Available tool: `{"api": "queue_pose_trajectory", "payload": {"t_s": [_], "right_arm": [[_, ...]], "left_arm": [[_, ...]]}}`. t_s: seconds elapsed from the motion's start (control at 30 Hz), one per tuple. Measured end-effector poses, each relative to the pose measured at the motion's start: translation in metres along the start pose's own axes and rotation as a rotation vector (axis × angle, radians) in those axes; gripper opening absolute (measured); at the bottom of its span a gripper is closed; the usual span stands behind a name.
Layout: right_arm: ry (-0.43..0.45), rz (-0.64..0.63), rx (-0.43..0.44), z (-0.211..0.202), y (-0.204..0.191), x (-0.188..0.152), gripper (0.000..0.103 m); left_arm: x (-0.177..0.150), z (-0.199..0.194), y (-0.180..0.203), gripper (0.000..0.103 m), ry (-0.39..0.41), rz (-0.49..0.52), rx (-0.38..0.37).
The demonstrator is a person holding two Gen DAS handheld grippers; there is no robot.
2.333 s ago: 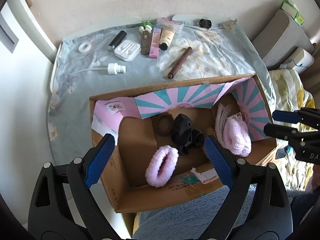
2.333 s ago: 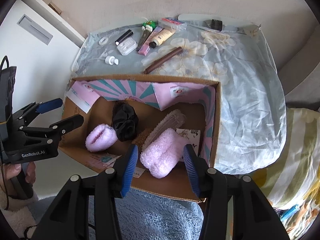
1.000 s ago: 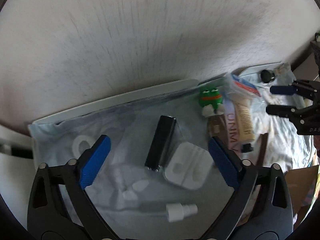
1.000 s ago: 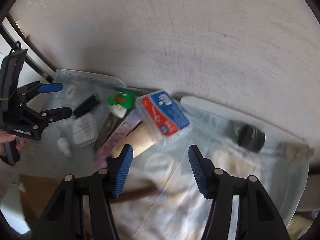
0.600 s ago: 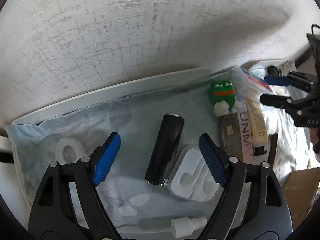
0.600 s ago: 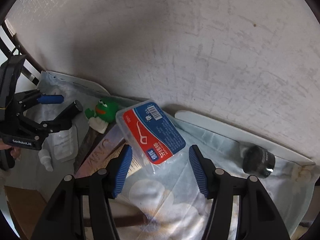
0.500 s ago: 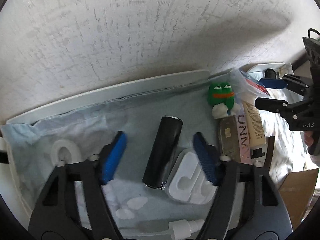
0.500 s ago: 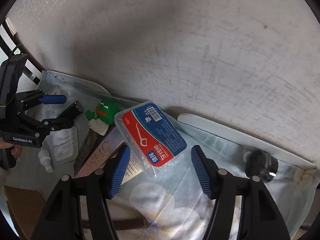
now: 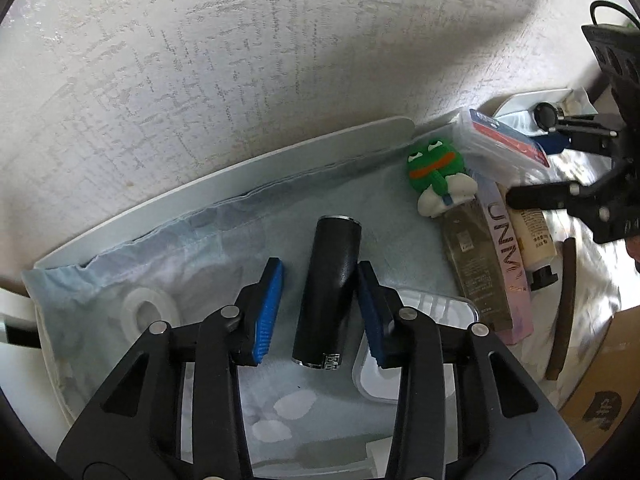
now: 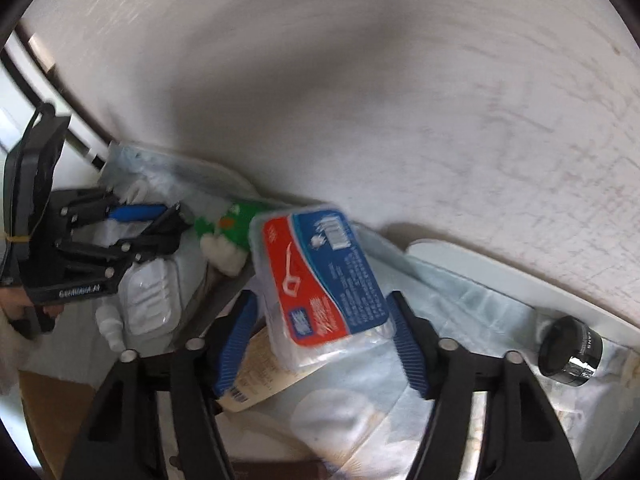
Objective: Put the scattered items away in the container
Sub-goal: 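Grasp the black tube with the left tool while the right tool grasps the toothpick box, then carry the black tube and toothpick box into the box and open both tools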
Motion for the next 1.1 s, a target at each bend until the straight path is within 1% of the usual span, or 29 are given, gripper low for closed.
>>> {"api": "queue_pose_trajectory", "payload": {"t_s": [0.1, 0.13, 0.23, 0.37, 0.5, 0.63, 0.7, 0.8, 0.93, 1.0, 1.07, 1.1], "right_arm": [[-0.012, -0.056, -0.022, 0.004, -0.011, 0.001, 0.057], [-0.010, -0.062, -0.022, 0.003, -0.013, 0.002, 0.050], [-0.004, -0.051, -0.005, 0.001, -0.014, 0.004, 0.049], [-0.002, -0.073, -0.038, -0.005, -0.016, 0.002, 0.049], [0.005, -0.089, -0.049, -0.017, -0.017, 0.002, 0.049], [0.021, -0.114, -0.063, -0.032, -0.021, 0.007, 0.049], [0.033, -0.135, -0.078, -0.046, -0.022, 0.011, 0.049], [0.064, -0.153, -0.098, -0.075, -0.025, 0.019, 0.049], [0.133, -0.159, -0.096, -0.129, -0.035, 0.026, 0.049], [0.161, -0.176, -0.096, -0.158, -0.045, 0.023, 0.049], [0.181, -0.200, -0.099, -0.183, -0.059, 0.019, 0.049], [0.188, -0.216, -0.100, -0.195, -0.067, 0.016, 0.049]], "left_arm": [[-0.003, -0.002, 0.000, 0.034, 0.015, -0.014, -0.011], [-0.004, -0.002, -0.001, 0.033, 0.018, -0.018, -0.012], [-0.005, -0.004, -0.003, 0.020, 0.026, -0.035, 0.006], [-0.009, -0.007, -0.004, 0.020, 0.021, -0.067, -0.007], [-0.015, -0.013, 0.001, 0.020, 0.020, -0.054, 0.033], [-0.016, -0.030, 0.008, 0.020, 0.031, -0.062, 0.068], [-0.015, -0.040, 0.012, 0.020, 0.036, -0.064, 0.094], [-0.010, -0.064, 0.021, 0.020, 0.069, -0.069, 0.114], [-0.011, -0.112, 0.037, 0.020, 0.118, -0.070, 0.152], [-0.007, -0.135, 0.036, 0.020, 0.138, -0.071, 0.157], [0.003, -0.157, 0.023, 0.020, 0.149, -0.073, 0.151], [-0.002, -0.171, 0.019, 0.020, 0.156, -0.069, 0.151]]}}
Point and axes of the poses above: each gripper's, at about its wrist camera, not at the fingertips, and z roughly the way its jaws point, y to its right, x to its top, the point moved 5 cm from there along z, roughly the way its jaws point, and after that the axes turned 15 degrees about -z, right-handed, at the moved point
